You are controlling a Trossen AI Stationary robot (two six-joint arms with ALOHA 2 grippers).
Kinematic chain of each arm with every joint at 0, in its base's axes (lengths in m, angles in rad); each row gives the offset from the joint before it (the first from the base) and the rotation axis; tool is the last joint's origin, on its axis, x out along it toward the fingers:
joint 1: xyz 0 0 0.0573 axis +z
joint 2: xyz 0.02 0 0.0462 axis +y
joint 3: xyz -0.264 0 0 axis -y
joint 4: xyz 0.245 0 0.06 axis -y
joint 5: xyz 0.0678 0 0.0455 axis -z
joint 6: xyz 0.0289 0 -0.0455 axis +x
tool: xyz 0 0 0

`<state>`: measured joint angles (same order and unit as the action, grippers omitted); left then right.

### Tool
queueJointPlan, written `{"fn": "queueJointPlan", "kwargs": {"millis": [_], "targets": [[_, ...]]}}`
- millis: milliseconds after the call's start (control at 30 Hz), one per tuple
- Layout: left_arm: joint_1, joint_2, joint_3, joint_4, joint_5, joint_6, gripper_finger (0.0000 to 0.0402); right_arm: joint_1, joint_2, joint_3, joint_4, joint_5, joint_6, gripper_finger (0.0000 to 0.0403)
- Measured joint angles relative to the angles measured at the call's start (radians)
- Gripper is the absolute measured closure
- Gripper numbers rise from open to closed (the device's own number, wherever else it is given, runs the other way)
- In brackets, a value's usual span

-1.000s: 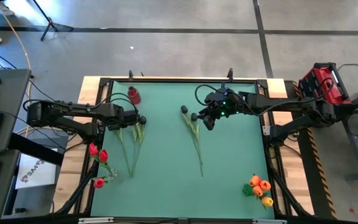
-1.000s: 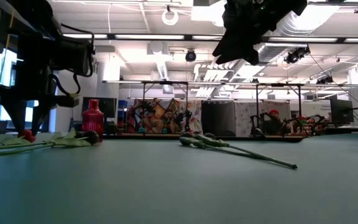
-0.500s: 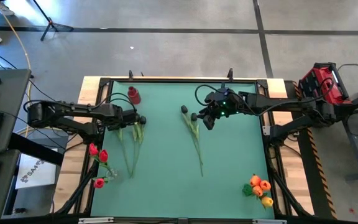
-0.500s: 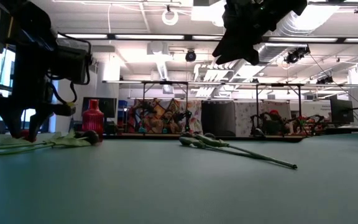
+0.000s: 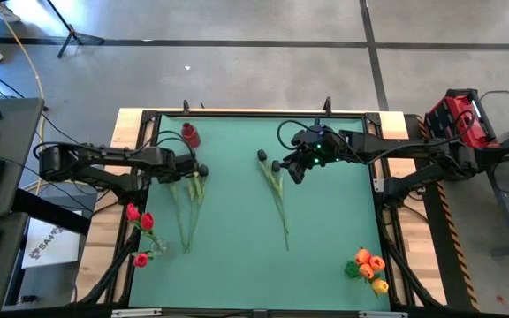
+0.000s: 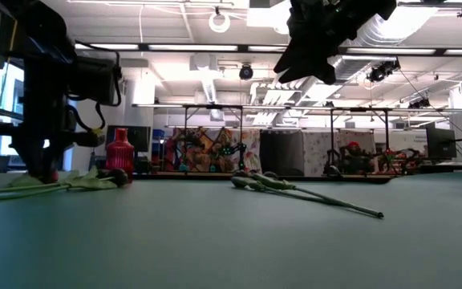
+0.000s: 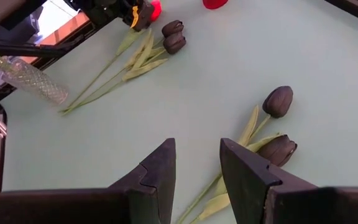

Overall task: Sort flowers into vase by color
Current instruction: Put the red flower into the transparent vase

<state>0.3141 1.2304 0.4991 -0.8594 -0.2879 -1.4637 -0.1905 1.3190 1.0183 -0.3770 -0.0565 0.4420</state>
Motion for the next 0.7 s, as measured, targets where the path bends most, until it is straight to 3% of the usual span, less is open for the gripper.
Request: {"fn": "queueJointPlan", "kwargs": {"millis": [100, 367, 700], "targets": [[0.0, 0.0, 0.02, 0.0, -0.012, 0.035, 0.0395, 0.0, 0.0, 0.0, 0.0, -0.014, 0.019, 0.0289], [-0.002, -0.009, 0.104, -0.005, -0.056, 0.146, 0.0399, 0.008, 0.0, 0.0, 0.0, -0.05, 0.052, 0.0289], [-0.096, -0.131, 0.408, -0.002, -0.208, 0.466, 0.0401, 0.051, 0.0, 0.0, -0.006, -0.071, 0.073, 0.0289]]}}
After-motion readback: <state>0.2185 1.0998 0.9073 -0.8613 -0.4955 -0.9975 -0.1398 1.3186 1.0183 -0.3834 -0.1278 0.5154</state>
